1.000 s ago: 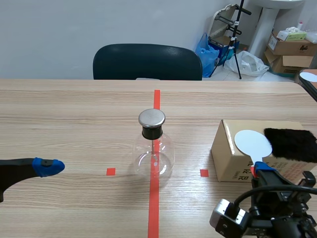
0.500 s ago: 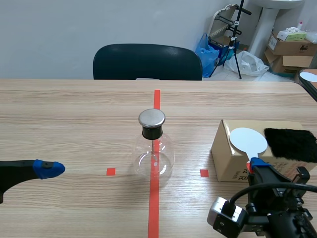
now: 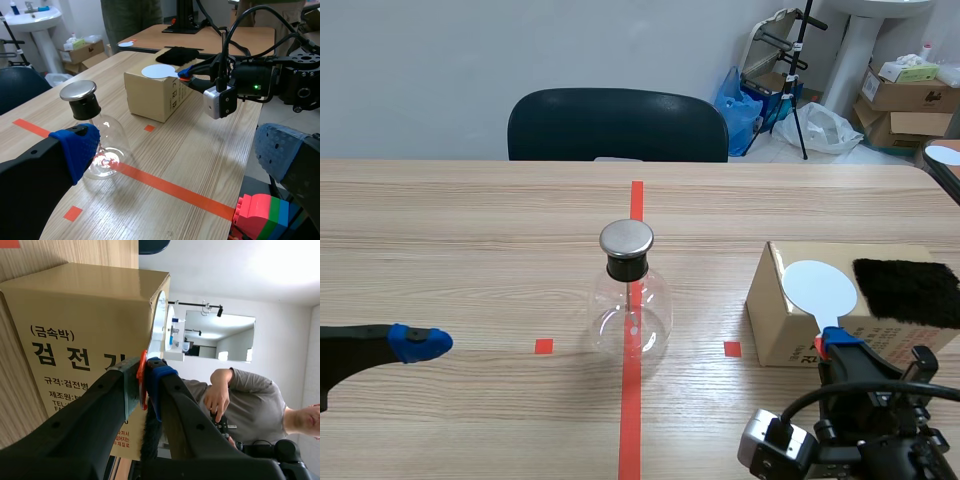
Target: Do the electroscope experiment
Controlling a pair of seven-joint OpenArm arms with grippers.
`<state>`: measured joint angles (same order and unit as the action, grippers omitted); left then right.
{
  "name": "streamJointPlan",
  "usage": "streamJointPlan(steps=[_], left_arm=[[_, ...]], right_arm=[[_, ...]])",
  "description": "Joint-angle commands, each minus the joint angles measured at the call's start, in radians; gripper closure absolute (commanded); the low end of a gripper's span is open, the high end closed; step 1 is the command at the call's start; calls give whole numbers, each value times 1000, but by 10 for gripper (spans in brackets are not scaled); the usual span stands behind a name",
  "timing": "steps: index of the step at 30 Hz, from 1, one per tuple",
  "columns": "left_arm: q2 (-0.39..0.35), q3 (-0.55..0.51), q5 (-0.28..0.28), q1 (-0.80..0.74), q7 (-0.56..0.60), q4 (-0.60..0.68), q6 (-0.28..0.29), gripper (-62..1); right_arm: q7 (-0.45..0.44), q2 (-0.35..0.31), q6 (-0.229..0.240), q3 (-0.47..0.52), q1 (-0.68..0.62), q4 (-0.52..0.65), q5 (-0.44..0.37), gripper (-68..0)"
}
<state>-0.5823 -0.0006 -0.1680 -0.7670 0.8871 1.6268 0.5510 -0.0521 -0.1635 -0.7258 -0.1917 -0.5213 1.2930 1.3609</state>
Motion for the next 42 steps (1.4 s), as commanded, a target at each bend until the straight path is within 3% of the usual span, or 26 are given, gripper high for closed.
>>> streamJointPlan(steps=[1, 11, 25, 34, 36, 42], left_arm=[[3, -2, 7, 3, 13, 3, -1, -623], [3, -2, 7, 3, 13, 3, -1, -623], [3, -2, 7, 3, 13, 3, -1, -623], [3, -2, 7, 3, 13, 3, -1, -623], [3, -2, 7, 3, 13, 3, -1, -623], [3, -2, 7, 3, 13, 3, -1, -623]], right_arm=[[0, -11, -57, 1, 9, 6, -4, -11], [0, -11, -57, 1, 9, 6, -7, -30], [0, -11, -57, 1, 9, 6, -7, -321], [0, -11, -57, 1, 9, 6, -3, -644], [0, -11, -57, 1, 9, 6, -3, -679], [0, -11, -57, 1, 9, 6, -3, -679]])
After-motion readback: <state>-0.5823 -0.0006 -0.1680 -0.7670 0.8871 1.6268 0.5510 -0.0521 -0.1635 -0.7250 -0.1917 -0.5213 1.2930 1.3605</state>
